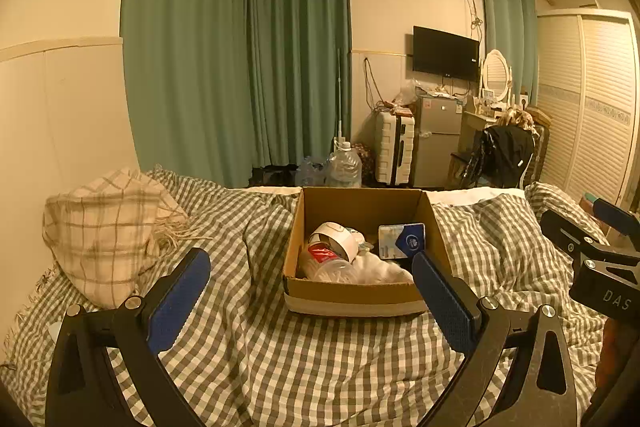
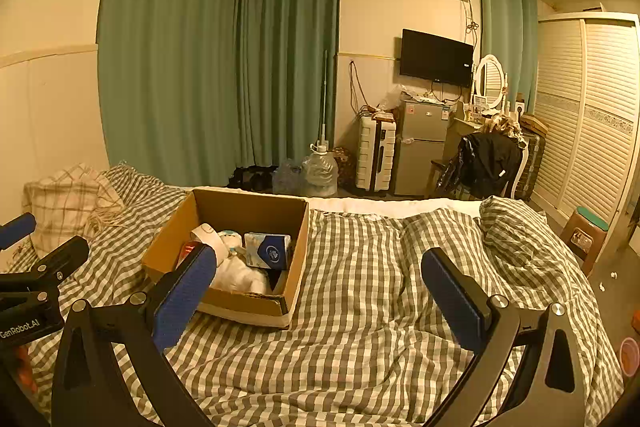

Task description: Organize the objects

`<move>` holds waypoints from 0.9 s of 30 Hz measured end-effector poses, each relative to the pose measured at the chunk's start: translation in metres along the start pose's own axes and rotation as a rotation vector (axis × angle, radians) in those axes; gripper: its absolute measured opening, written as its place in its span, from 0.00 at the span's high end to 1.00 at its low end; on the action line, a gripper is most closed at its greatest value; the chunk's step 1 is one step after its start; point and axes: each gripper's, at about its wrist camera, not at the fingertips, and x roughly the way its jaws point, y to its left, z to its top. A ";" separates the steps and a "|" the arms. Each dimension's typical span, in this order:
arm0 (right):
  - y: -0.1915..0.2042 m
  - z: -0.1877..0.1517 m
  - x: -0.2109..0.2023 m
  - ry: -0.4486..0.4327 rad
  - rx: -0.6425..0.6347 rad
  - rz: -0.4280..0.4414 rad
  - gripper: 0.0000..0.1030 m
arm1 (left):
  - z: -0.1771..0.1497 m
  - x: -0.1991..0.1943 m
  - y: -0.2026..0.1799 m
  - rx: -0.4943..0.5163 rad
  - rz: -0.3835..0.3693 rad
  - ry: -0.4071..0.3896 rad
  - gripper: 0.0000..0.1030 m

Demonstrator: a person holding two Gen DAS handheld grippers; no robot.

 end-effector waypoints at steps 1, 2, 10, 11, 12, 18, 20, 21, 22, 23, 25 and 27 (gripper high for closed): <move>0.000 0.000 0.000 0.000 0.000 0.002 0.00 | 0.000 0.000 0.000 0.000 0.003 0.000 0.00; 0.000 0.000 0.000 0.000 -0.001 0.002 0.00 | 0.000 0.000 0.000 0.000 0.003 0.000 0.00; 0.000 0.000 0.001 0.003 -0.001 0.002 0.00 | -0.001 -0.001 -0.001 0.001 -0.003 0.002 0.00; 0.000 0.000 0.001 0.003 -0.001 0.003 0.00 | -0.001 -0.001 -0.001 0.001 -0.003 0.002 0.00; 0.001 0.000 0.001 0.003 -0.001 0.002 0.00 | -0.001 -0.001 -0.001 0.001 -0.003 0.002 0.00; 0.002 -0.001 0.002 0.006 -0.002 0.001 0.00 | -0.001 -0.001 -0.001 -0.003 -0.014 -0.001 0.00; 0.003 -0.001 0.003 0.006 -0.002 0.002 0.00 | 0.000 -0.002 -0.001 -0.004 -0.014 -0.002 0.00; 0.003 -0.001 0.003 0.007 -0.002 0.003 0.00 | -0.001 -0.002 -0.001 -0.004 -0.014 -0.002 0.00; 0.003 -0.002 0.003 0.007 -0.002 0.003 0.00 | -0.001 -0.001 -0.001 -0.003 -0.012 -0.003 0.00; 0.003 -0.002 0.003 0.006 -0.002 0.002 0.00 | -0.001 -0.002 -0.001 -0.003 -0.013 -0.003 0.00; 0.002 -0.002 0.003 0.007 -0.002 0.003 0.00 | -0.001 -0.002 0.000 -0.003 -0.007 -0.007 0.00; 0.003 -0.002 0.003 0.007 -0.002 0.003 0.00 | -0.002 -0.003 0.000 -0.004 0.004 -0.015 0.00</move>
